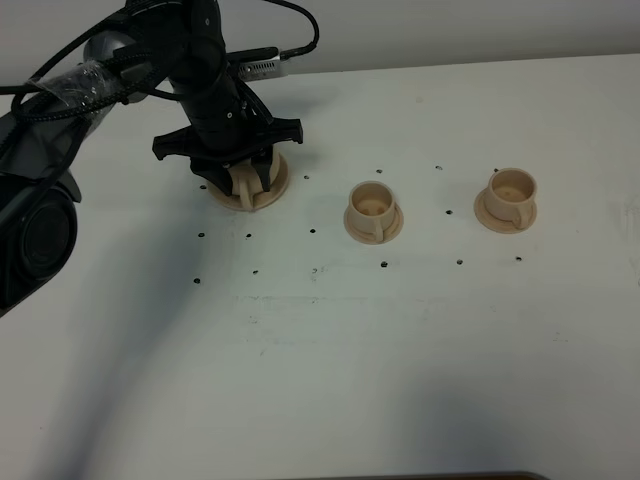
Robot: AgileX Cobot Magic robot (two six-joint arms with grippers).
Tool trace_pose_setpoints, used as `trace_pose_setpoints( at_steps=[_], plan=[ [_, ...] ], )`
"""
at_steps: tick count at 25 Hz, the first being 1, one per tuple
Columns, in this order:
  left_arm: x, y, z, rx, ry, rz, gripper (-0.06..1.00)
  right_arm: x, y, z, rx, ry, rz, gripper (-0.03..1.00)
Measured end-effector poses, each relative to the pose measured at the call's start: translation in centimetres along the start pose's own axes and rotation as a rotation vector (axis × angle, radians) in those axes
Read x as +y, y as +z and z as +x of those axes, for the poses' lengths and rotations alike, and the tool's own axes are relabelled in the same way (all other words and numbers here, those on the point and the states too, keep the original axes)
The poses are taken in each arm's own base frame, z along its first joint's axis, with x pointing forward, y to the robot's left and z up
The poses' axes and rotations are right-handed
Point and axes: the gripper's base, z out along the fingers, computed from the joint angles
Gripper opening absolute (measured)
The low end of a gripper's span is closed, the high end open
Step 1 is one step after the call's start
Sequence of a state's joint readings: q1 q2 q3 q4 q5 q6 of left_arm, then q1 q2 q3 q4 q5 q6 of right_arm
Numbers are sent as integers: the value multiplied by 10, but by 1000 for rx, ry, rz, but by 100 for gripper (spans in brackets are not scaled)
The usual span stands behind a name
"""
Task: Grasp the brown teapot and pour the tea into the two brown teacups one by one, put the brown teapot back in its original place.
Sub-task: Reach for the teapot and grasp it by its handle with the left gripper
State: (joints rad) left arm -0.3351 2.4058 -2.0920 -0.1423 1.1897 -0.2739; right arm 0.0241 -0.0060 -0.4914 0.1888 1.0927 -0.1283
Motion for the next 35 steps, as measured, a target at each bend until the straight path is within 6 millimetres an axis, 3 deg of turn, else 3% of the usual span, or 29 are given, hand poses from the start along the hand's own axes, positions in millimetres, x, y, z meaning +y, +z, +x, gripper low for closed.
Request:
trace_pose_setpoints(
  at_steps=[26,35],
  plan=[
    [6,0,-2,-21,-18,-68,36,0,0,0,0,0,0,41],
    [4,1,-1,-19,-27,-68,19,0,0,0,0,0,0,41]
  ],
)
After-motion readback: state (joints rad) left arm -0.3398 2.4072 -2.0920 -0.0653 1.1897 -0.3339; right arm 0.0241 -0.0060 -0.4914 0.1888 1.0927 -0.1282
